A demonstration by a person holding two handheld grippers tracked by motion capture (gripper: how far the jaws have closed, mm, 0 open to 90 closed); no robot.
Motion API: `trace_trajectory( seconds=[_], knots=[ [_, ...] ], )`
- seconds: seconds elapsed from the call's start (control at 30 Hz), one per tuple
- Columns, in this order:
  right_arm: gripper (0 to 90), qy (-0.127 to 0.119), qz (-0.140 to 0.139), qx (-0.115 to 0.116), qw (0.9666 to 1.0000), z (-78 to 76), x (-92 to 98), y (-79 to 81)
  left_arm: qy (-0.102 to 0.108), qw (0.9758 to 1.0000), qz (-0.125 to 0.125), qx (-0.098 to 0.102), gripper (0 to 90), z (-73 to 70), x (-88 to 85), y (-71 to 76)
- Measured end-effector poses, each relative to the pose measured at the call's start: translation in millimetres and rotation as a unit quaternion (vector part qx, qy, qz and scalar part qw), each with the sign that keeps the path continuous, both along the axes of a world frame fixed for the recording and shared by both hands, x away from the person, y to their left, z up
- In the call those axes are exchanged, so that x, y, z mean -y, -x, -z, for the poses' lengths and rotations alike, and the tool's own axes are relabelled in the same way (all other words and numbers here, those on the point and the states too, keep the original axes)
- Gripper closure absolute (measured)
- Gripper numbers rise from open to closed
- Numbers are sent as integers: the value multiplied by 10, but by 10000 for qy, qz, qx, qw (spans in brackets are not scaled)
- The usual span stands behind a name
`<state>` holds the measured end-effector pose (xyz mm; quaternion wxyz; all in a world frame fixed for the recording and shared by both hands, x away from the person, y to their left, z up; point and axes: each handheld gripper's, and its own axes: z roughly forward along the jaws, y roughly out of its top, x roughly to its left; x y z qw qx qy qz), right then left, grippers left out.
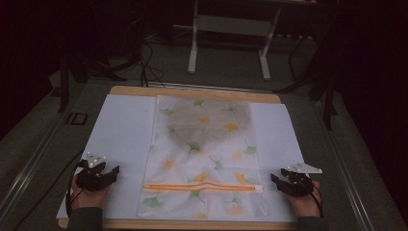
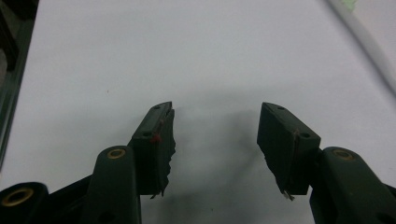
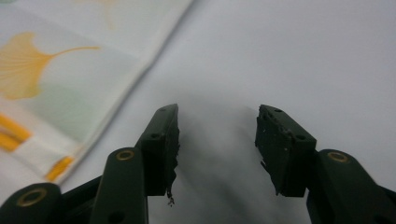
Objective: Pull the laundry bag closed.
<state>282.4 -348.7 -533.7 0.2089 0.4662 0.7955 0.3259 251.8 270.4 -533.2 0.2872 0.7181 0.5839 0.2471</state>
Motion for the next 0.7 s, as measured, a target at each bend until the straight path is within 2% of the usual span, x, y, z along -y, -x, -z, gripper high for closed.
trace_trajectory(
  seconds=[0.13, 0.23, 0.27, 0.4, 0.5, 0.53, 0.7],
  knots=[
    [496, 93, -117, -49, 9999, -17, -42, 10, -58, 9999, 151, 18, 454, 3, 7, 8],
    [501, 229, -191, -58, 9995, -40, -76, 35, -71, 9997, 225, -56, 454, 19, 3, 1],
    [507, 266, -283, -82, 9992, -43, -90, 51, -1, 9995, 284, -115, 448, 36, -2, -7],
    [512, 242, -343, -123, 9990, -50, -104, 62, -1, 9994, 326, -100, 448, 35, -2, -13],
    [526, 242, -503, -126, 9984, -103, -148, 71, -43, 9992, 386, -104, 469, 23, 14, -7],
    [529, 229, -628, -171, 9976, -124, -178, 71, -49, 9988, 465, -168, 481, 22, 26, -8],
    [517, 272, -818, -262, 9959, -154, -252, 59, -111, 9984, 549, -122, 484, 11, 65, 9]
  ],
)
